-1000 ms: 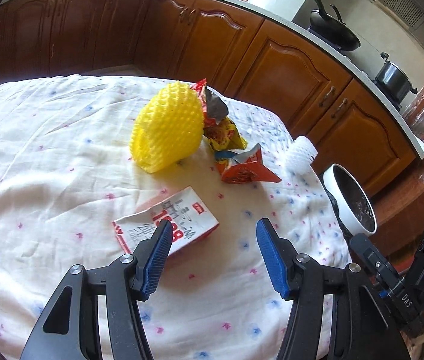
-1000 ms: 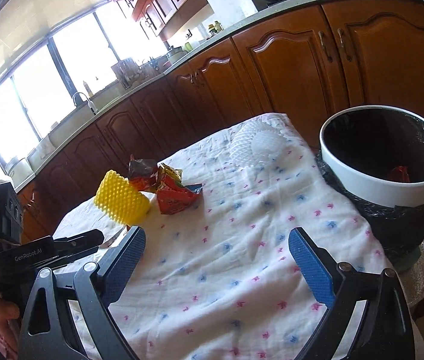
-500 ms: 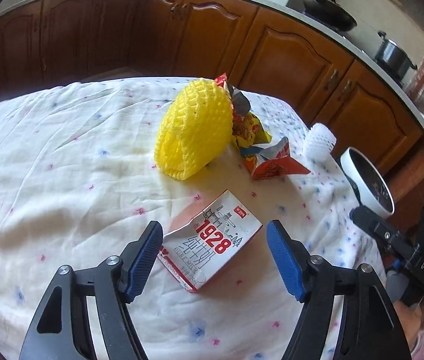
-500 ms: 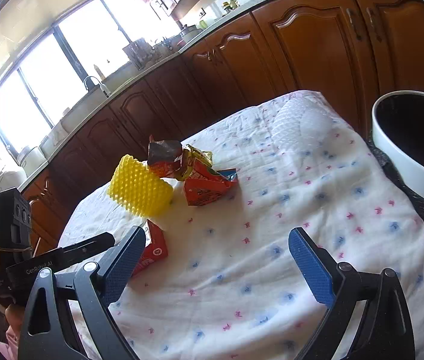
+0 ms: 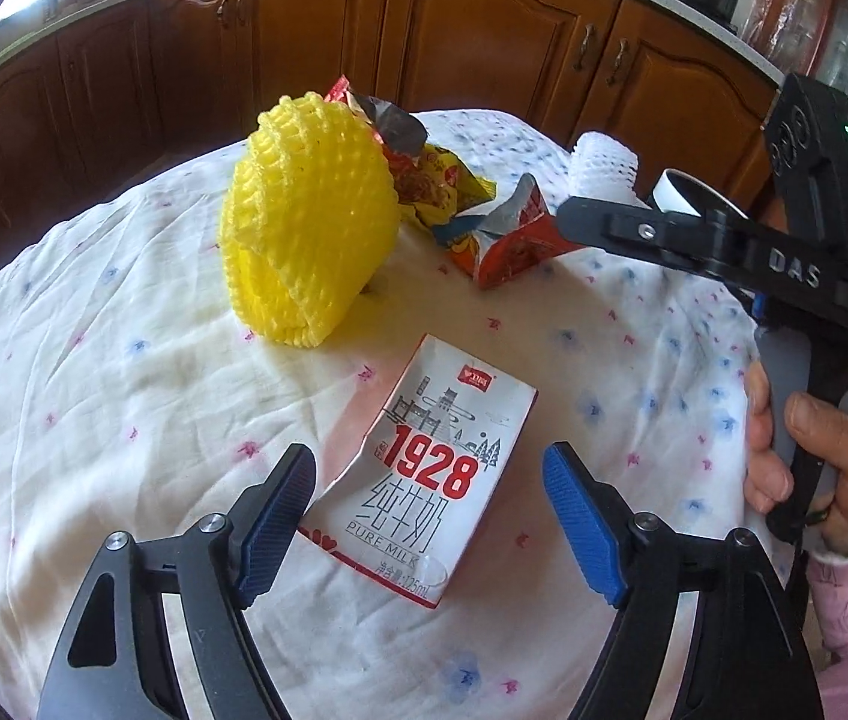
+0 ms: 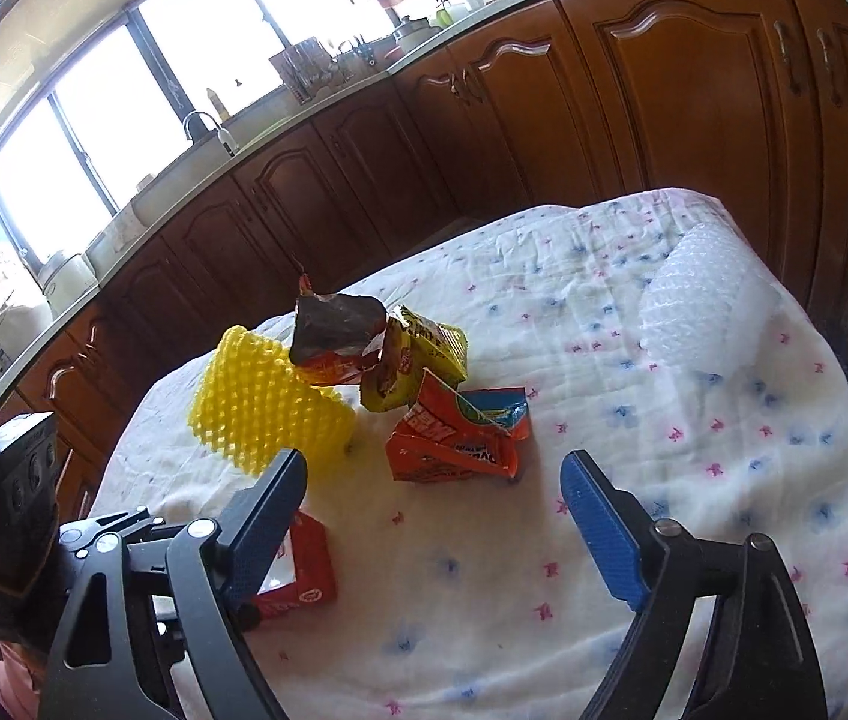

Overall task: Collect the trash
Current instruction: 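Grasp the white milk carton with the left gripper while the right grasps the red box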

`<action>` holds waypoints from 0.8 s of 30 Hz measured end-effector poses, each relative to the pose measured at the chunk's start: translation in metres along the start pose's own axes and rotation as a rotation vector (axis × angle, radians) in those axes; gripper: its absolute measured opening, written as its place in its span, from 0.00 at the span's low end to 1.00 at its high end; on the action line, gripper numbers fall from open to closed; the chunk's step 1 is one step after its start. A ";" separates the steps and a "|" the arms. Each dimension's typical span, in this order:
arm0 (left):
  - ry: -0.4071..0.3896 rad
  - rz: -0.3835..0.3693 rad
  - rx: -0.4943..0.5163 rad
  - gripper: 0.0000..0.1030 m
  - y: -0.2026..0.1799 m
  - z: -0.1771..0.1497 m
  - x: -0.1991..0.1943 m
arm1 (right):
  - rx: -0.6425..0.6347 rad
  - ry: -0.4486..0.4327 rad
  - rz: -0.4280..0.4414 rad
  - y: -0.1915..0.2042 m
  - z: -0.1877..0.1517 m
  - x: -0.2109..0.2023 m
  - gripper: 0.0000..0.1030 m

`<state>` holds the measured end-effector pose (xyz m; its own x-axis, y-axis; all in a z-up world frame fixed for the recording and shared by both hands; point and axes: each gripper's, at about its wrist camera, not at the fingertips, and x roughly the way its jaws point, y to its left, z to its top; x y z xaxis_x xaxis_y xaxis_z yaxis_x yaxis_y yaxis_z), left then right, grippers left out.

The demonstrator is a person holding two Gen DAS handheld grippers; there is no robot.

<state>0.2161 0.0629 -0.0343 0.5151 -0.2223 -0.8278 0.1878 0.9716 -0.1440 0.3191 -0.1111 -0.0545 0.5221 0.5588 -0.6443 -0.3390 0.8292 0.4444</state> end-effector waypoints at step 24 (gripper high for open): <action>-0.119 -0.026 -0.202 0.48 0.005 -0.018 -0.030 | -0.058 -0.027 -0.039 0.006 0.007 -0.004 0.72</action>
<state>0.1864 0.0756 -0.0198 0.6093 -0.2435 -0.7546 0.0372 0.9594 -0.2795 0.3201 -0.1085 -0.0447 0.5563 0.5258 -0.6435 -0.3625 0.8503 0.3815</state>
